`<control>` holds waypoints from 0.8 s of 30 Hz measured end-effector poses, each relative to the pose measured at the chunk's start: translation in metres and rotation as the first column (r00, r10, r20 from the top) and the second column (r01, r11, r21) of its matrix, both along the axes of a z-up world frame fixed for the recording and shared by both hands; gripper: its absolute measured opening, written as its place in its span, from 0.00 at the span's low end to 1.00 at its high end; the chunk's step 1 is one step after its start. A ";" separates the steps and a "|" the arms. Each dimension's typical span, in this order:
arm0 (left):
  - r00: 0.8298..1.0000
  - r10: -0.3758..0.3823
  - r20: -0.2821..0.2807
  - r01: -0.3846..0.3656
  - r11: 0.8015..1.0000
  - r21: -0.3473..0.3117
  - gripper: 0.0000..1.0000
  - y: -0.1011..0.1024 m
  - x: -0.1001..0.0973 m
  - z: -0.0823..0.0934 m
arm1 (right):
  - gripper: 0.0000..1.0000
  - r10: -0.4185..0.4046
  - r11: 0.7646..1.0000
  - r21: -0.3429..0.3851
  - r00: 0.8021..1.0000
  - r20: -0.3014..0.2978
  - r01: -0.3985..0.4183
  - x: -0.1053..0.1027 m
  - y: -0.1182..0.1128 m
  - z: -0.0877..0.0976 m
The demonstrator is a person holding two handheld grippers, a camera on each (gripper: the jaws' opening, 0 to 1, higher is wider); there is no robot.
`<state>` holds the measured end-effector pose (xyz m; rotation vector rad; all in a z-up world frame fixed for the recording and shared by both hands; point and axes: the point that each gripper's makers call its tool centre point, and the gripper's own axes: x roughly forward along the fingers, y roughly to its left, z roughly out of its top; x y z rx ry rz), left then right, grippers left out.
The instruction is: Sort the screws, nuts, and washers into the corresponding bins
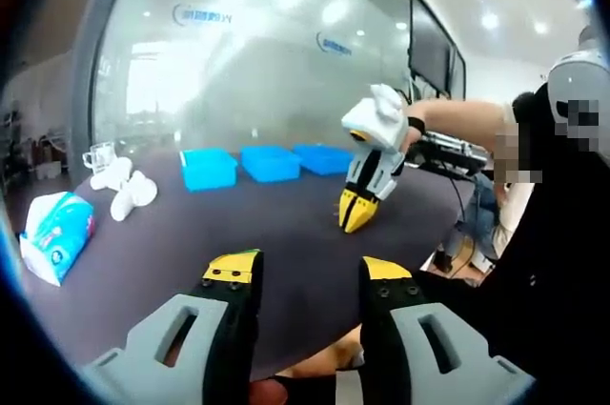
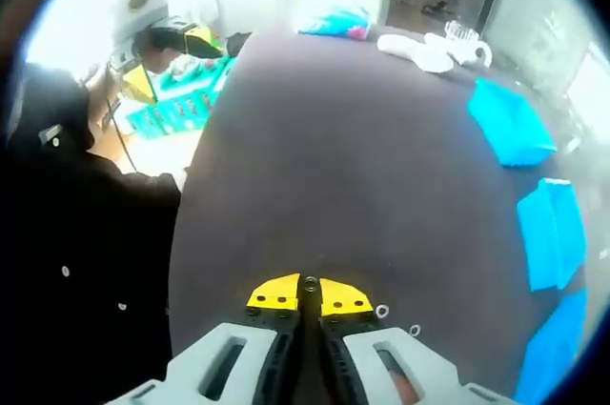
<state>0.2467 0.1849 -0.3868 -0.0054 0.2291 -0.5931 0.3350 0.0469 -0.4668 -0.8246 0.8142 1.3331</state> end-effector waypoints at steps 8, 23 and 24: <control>1.000 0.009 0.022 -0.008 1.000 -0.008 0.37 -0.001 0.004 0.008 | 0.02 -0.097 0.988 0.122 0.995 -0.015 0.098 -0.003 -0.012 0.018; 0.997 0.040 0.061 -0.039 0.999 -0.021 0.37 0.005 0.014 0.022 | 0.02 -0.528 0.612 0.689 0.849 -0.010 0.388 0.038 -0.062 0.115; 0.997 0.040 0.061 -0.039 0.999 -0.020 0.37 0.004 0.015 0.022 | 0.02 -0.556 0.580 0.716 0.831 0.001 0.387 0.035 -0.066 0.120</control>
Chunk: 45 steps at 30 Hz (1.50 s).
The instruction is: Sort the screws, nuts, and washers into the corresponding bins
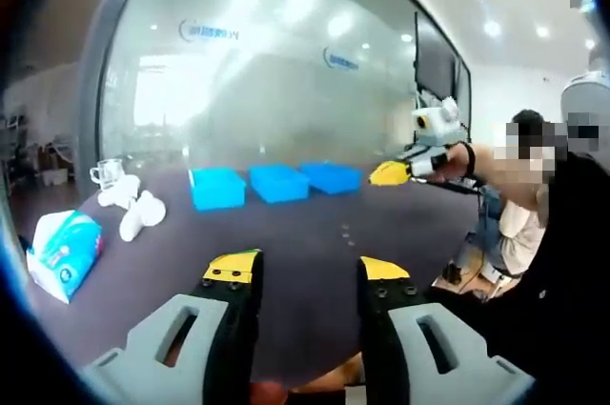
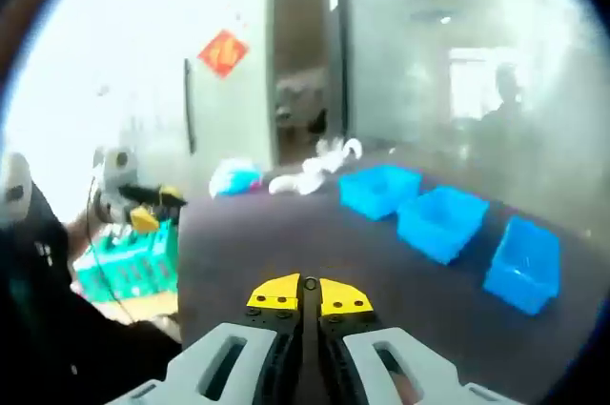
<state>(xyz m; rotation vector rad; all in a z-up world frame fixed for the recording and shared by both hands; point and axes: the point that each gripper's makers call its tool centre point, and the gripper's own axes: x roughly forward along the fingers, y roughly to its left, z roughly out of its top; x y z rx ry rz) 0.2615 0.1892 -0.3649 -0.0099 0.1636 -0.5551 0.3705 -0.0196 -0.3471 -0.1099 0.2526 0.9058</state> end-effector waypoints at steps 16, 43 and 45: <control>1.000 0.006 0.023 -0.006 1.000 -0.007 0.37 -0.004 0.000 0.010 | 0.02 -0.369 0.878 0.361 0.925 0.092 0.315 -0.002 -0.073 0.041; 0.999 0.019 0.046 -0.018 1.000 -0.025 0.37 -0.001 0.001 0.017 | 0.02 -0.395 0.888 0.311 0.908 0.138 0.339 0.145 -0.007 0.070; 0.999 0.020 0.041 -0.019 0.999 -0.028 0.37 0.000 0.001 0.015 | 0.02 -0.385 0.895 0.295 0.914 0.128 0.336 0.158 0.002 0.068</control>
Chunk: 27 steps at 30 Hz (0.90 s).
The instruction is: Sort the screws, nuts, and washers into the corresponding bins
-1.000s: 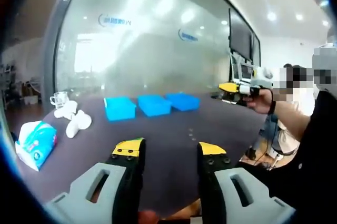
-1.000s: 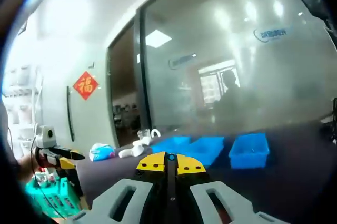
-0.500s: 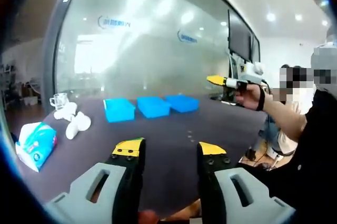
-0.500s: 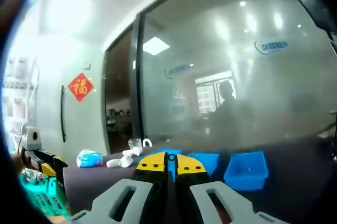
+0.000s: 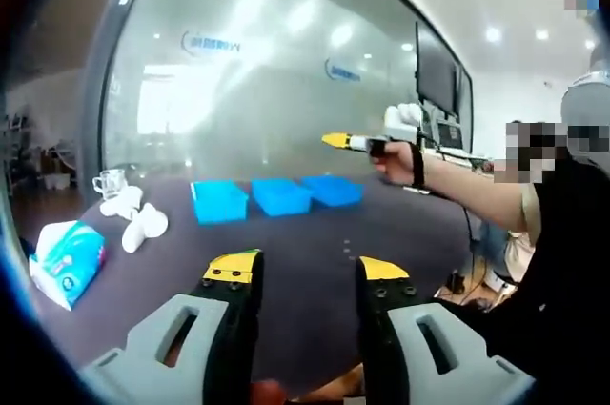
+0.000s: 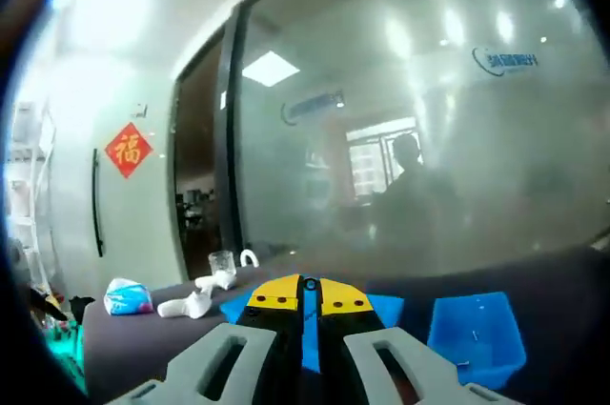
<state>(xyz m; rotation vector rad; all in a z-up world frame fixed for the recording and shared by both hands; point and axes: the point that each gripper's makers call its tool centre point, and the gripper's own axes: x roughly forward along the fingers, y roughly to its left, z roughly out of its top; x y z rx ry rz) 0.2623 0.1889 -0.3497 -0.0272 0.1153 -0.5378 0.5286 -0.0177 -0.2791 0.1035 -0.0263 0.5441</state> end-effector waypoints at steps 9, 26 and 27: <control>1.000 0.003 -0.004 -0.003 1.000 -0.004 0.37 -0.001 0.000 -0.001 | 0.02 -0.009 0.994 -0.111 0.999 -0.034 0.005 0.053 0.023 -0.012; 1.000 0.016 -0.008 -0.016 1.000 0.001 0.37 -0.001 -0.003 0.001 | 0.04 -0.019 0.985 -0.170 0.996 -0.086 0.004 0.093 0.028 -0.034; 1.000 0.016 -0.008 -0.016 1.000 0.002 0.37 -0.002 -0.003 0.001 | 0.05 -0.013 0.986 -0.165 0.996 -0.086 -0.001 0.094 0.029 -0.034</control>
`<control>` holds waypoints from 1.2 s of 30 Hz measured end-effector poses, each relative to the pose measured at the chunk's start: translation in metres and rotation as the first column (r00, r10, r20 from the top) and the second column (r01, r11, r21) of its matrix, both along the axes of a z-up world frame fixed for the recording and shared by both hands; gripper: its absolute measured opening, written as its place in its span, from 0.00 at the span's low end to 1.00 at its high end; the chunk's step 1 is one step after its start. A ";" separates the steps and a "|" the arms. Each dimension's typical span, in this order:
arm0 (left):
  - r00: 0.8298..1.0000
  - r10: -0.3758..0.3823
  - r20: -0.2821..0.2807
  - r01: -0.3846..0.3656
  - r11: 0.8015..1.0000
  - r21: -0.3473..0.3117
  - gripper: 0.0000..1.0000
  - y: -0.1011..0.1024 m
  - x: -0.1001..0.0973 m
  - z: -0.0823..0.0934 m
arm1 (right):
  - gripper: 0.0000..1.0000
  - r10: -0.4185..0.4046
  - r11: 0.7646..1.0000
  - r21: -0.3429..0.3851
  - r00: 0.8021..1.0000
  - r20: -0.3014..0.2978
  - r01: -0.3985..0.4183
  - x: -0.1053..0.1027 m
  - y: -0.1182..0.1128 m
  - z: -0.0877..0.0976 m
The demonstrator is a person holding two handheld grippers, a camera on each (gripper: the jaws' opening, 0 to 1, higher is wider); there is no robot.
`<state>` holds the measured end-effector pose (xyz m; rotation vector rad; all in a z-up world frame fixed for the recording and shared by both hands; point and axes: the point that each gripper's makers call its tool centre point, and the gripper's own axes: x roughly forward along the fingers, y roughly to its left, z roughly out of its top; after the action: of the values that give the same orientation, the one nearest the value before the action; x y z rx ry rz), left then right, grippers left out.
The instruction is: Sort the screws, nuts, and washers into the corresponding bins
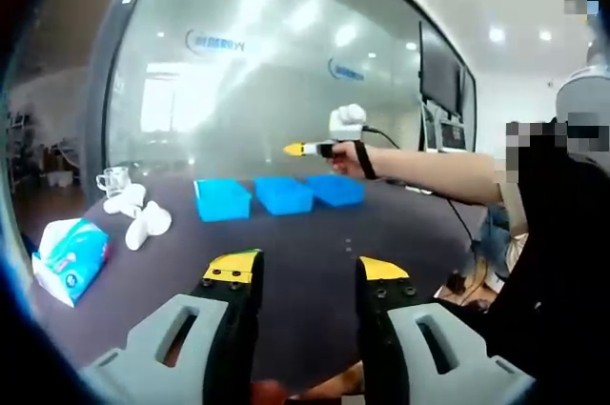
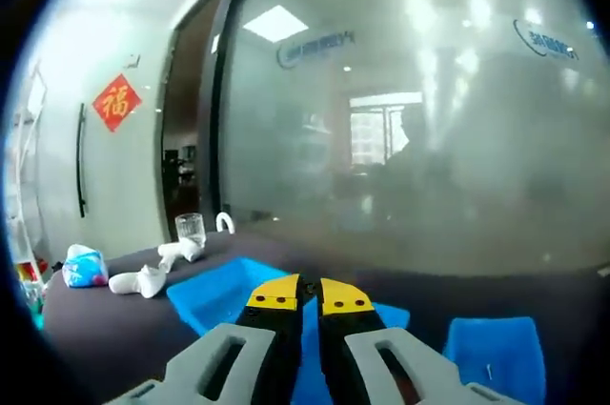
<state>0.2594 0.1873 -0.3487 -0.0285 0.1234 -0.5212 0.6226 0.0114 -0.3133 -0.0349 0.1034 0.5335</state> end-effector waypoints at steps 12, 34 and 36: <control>1.000 0.005 0.007 -0.005 1.000 -0.001 0.37 0.001 -0.001 0.001 | 0.29 0.049 0.999 -0.008 0.999 0.018 -0.049 -0.025 0.001 -0.005; 0.999 -0.049 -0.005 0.049 0.999 0.015 0.39 -0.012 -0.002 -0.004 | 0.34 0.229 0.973 0.034 0.972 0.046 -0.230 -0.183 -0.040 0.001; 0.999 -0.054 -0.007 0.054 0.998 0.016 0.39 -0.013 -0.003 -0.004 | 0.34 0.239 0.970 0.038 0.970 0.041 -0.240 -0.196 -0.046 0.000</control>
<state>0.2565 0.1741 -0.3529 -0.0111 0.1352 -0.5736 0.4261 -0.0346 -0.3137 -0.0150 0.0526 0.7765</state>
